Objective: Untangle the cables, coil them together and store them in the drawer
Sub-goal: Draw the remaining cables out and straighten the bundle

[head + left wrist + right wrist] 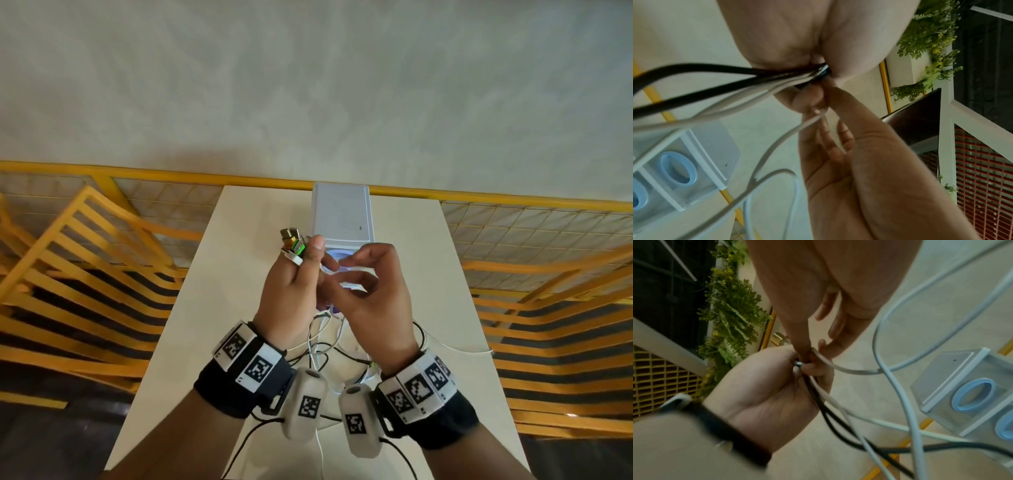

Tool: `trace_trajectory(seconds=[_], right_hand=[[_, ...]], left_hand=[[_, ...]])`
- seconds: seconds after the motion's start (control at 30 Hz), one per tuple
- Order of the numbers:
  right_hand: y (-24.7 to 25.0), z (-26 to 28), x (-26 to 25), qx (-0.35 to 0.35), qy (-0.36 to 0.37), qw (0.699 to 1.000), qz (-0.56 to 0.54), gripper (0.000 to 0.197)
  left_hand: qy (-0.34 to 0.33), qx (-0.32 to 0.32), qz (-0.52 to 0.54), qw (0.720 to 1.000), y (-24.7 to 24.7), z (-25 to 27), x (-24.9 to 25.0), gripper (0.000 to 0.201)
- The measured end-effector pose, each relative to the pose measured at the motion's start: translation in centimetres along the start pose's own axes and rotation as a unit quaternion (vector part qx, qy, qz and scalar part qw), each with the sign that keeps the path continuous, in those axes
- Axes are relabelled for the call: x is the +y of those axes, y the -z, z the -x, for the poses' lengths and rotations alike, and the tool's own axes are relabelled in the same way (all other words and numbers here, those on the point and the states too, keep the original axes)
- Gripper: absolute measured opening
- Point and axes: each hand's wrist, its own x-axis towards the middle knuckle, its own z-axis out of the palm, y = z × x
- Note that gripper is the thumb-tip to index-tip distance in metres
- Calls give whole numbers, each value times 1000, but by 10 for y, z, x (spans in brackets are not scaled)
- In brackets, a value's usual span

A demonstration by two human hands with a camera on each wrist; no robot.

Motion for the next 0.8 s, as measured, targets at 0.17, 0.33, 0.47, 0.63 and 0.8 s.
trace_trajectory(seconds=[0.17, 0.33, 0.47, 0.63, 0.8], right_hand=[[8, -6, 6, -124, -67, 976, 166, 34], [-1, 6, 18, -186, -19, 960, 209, 54], [-3, 7, 23, -181, -7, 965, 192, 48], [-6, 6, 24, -180, 4, 972, 150, 50], [9, 18, 53, -225, 3, 962, 154, 48]], left_hand=[[21, 10, 24, 999, 5, -4, -3, 49], [114, -2, 266, 957, -2, -9, 0, 31], [137, -35, 278, 950, 0, -14, -4, 38], [142, -42, 249, 957, 5, -21, 0, 31], [110, 7, 293, 950, 35, -42, 18, 32]])
